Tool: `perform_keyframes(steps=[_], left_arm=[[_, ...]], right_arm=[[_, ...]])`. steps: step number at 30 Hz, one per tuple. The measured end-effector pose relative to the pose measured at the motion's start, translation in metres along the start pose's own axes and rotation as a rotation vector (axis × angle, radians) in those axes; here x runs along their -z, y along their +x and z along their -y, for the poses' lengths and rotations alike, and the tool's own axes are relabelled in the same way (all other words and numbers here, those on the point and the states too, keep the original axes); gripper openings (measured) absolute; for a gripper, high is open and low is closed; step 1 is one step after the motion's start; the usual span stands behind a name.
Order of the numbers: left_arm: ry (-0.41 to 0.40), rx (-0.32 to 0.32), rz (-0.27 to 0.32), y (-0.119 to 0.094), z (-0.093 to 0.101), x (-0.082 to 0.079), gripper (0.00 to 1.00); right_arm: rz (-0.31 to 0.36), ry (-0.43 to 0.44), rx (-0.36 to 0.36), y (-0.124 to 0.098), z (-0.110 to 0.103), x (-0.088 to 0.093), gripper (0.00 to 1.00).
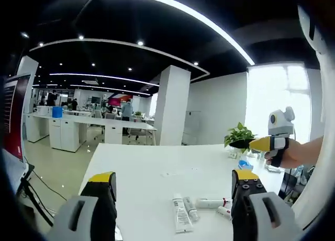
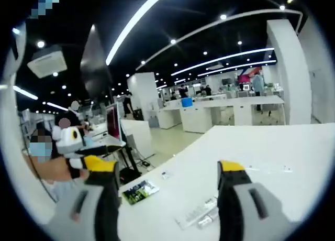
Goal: Arrange the skincare products in the storage area until every visible bottle or jar stands upright without overlapping.
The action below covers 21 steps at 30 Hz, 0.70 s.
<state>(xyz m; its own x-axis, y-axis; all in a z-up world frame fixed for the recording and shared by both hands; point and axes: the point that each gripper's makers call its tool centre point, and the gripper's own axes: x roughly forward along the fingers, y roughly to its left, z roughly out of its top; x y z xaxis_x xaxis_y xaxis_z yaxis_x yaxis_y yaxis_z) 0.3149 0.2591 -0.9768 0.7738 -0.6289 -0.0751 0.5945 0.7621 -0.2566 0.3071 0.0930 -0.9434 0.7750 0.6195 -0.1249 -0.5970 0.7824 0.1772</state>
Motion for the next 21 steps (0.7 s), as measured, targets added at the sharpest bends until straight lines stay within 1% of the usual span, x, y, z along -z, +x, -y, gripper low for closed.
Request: perform_keyframes(steps=[1, 3, 4, 5, 7, 8, 9, 10, 11, 12, 13, 14, 15, 16, 17, 18, 19, 20, 21], left_arm=[[0.001, 0.004, 0.011, 0.0, 0.0, -0.002, 0.93], [0.019, 0.019, 0.004, 0.002, 0.002, 0.003, 0.93], [0.036, 0.028, -0.046, 0.002, 0.002, 0.011, 0.93], [0.039, 0.028, -0.057, 0.002, 0.002, 0.013, 0.93], [0.061, 0.019, -0.026, 0.001, 0.001, 0.007, 0.93], [0.038, 0.008, -0.029, 0.001, -0.001, 0.006, 0.93], [0.004, 0.002, -0.015, 0.0, -0.003, 0.004, 0.94], [0.003, 0.014, 0.015, 0.001, -0.002, 0.002, 0.94], [0.006, 0.015, 0.008, 0.001, -0.002, 0.003, 0.94], [0.023, 0.025, -0.032, 0.003, -0.001, 0.01, 0.94], [0.051, 0.024, -0.057, 0.003, -0.002, 0.013, 0.94], [0.056, 0.022, -0.049, 0.002, -0.002, 0.012, 0.94], [0.062, 0.02, -0.042, 0.002, -0.002, 0.01, 0.94], [0.055, 0.014, -0.028, 0.001, -0.003, 0.008, 0.93], [0.027, 0.004, -0.028, 0.0, -0.005, 0.008, 0.94], [-0.008, 0.001, -0.02, 0.0, -0.004, 0.006, 0.94], [-0.009, 0.005, -0.009, 0.0, -0.003, 0.005, 0.94], [0.004, 0.013, -0.009, 0.001, -0.002, 0.005, 0.94], [0.022, 0.025, -0.031, 0.001, 0.001, 0.009, 0.94]], right_arm=[[0.014, -0.039, -0.004, 0.0, 0.0, -0.002, 0.75], [-0.017, -0.055, 0.013, 0.006, 0.006, 0.009, 0.73], [-0.051, -0.033, 0.021, 0.007, 0.008, 0.015, 0.74], [-0.06, -0.014, 0.022, 0.008, 0.007, 0.016, 0.74], [0.01, -0.002, -0.007, 0.009, -0.003, 0.0, 0.74], [-0.002, -0.009, -0.013, 0.008, -0.006, 0.0, 0.74], [-0.006, -0.054, -0.028, 0.009, -0.01, 0.001, 0.74], [0.002, -0.11, -0.021, 0.011, -0.008, 0.002, 0.74], [-0.004, -0.118, -0.016, 0.011, -0.006, 0.004, 0.74], [-0.069, -0.102, 0.02, 0.015, 0.002, 0.02, 0.74], [-0.099, -0.075, 0.024, 0.016, 0.003, 0.025, 0.75], [-0.058, -0.046, 0.001, 0.018, -0.003, 0.016, 0.75], [-0.018, -0.043, -0.014, 0.017, -0.008, 0.008, 0.75], [-0.01, -0.058, -0.021, 0.016, -0.011, 0.005, 0.75], [-0.038, -0.096, -0.029, 0.014, -0.013, 0.007, 0.75], [-0.048, -0.13, -0.028, 0.013, -0.013, 0.008, 0.75], [-0.043, -0.159, -0.024, 0.013, -0.011, 0.009, 0.75], [-0.048, -0.171, -0.022, 0.015, -0.01, 0.013, 0.75], [-0.068, -0.155, -0.017, 0.017, -0.008, 0.019, 0.74]])
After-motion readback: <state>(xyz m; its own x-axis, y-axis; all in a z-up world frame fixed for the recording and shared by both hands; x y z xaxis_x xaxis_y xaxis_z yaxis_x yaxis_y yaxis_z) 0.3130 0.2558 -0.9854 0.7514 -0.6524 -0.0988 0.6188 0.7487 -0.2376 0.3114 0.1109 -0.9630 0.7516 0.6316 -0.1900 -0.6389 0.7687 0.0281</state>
